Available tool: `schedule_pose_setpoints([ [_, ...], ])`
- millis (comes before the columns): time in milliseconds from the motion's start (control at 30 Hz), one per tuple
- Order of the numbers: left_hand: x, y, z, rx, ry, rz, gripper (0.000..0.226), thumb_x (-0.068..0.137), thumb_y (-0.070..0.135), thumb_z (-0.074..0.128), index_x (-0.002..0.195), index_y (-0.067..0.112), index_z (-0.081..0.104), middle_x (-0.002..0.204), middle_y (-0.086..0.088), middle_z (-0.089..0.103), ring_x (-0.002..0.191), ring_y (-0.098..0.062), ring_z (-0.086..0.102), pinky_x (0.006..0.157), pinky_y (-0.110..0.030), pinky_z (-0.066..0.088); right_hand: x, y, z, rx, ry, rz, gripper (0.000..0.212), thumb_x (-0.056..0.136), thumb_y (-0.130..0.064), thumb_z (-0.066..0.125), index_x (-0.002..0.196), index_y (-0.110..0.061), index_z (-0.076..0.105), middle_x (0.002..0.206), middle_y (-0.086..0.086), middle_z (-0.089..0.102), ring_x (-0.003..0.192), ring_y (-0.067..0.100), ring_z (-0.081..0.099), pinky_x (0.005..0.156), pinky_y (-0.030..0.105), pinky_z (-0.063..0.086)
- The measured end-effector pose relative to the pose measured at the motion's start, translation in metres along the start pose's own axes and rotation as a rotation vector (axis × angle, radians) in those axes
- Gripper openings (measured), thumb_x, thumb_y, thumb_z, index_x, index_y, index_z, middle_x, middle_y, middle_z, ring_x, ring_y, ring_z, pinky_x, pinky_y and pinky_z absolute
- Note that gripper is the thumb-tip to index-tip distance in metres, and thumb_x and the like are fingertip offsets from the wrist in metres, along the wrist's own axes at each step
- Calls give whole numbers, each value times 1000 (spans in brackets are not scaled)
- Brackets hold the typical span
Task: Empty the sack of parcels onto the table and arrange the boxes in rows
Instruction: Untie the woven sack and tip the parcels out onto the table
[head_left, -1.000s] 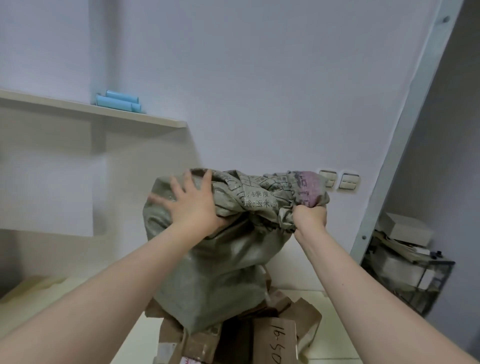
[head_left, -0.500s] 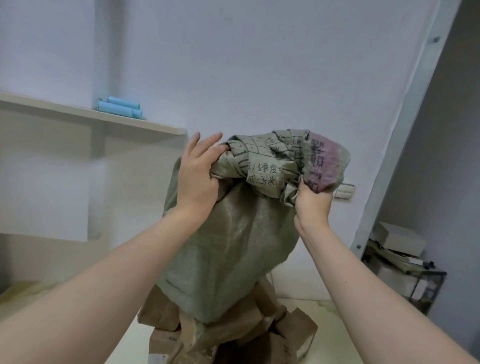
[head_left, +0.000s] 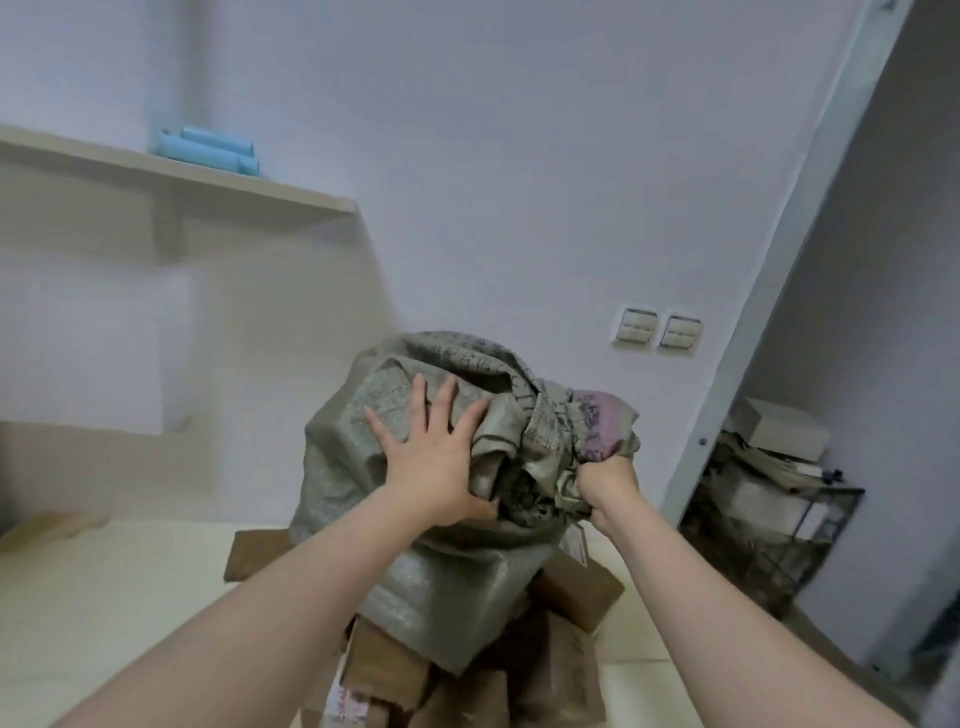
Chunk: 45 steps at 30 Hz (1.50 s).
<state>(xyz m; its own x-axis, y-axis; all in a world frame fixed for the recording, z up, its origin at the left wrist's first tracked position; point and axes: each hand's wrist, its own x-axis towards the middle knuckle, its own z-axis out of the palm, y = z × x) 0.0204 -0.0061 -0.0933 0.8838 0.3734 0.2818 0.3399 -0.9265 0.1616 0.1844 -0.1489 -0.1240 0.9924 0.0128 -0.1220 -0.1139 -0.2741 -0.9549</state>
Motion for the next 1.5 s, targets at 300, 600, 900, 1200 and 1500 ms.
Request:
schedule_pose_setpoints([
  [300, -6, -28, 4, 223, -87, -93, 131, 62, 78, 68, 154, 29, -12, 160, -8, -25, 141, -40, -34, 95, -86, -4, -55, 5, 33, -119, -51, -70, 40, 93, -15, 53, 132, -11, 48, 128, 16, 58, 115, 36, 56, 100, 47, 50],
  [600, -56, -118, 61, 30, -339, -360, 88, 89, 62, 53, 152, 9, 23, 163, -6, -17, 144, -39, -28, 110, -74, 12, -87, 37, 100, -350, -261, -49, 37, 95, -14, 53, 130, -3, 48, 129, 18, 56, 107, 32, 57, 78, 29, 46],
  [900, -66, -128, 96, -307, -323, -287, 70, 99, 42, 49, 152, 6, 22, 158, -18, 19, 148, -37, 12, 121, -39, 14, -77, 48, 108, -381, -174, -72, 36, 95, -4, 49, 130, -8, 45, 116, 14, 58, 91, 28, 51, 76, 31, 42],
  [1200, -17, -75, 77, -655, -54, -244, 58, 98, 7, 47, 152, 7, 27, 161, -12, 16, 149, -28, 15, 121, -32, 10, -46, 21, 49, -113, 8, -217, 58, 93, 0, 49, 145, -20, 35, 123, 8, 58, 110, 30, 57, 81, 25, 40],
  [1500, -7, -46, 15, -812, 75, -159, 70, 95, 33, 60, 148, 9, 23, 150, -15, 23, 142, -33, 25, 118, -40, 24, -44, -16, 42, 388, 87, -339, 50, 89, -2, 60, 136, -14, 47, 106, 3, 63, 97, 19, 62, 84, 28, 53],
])
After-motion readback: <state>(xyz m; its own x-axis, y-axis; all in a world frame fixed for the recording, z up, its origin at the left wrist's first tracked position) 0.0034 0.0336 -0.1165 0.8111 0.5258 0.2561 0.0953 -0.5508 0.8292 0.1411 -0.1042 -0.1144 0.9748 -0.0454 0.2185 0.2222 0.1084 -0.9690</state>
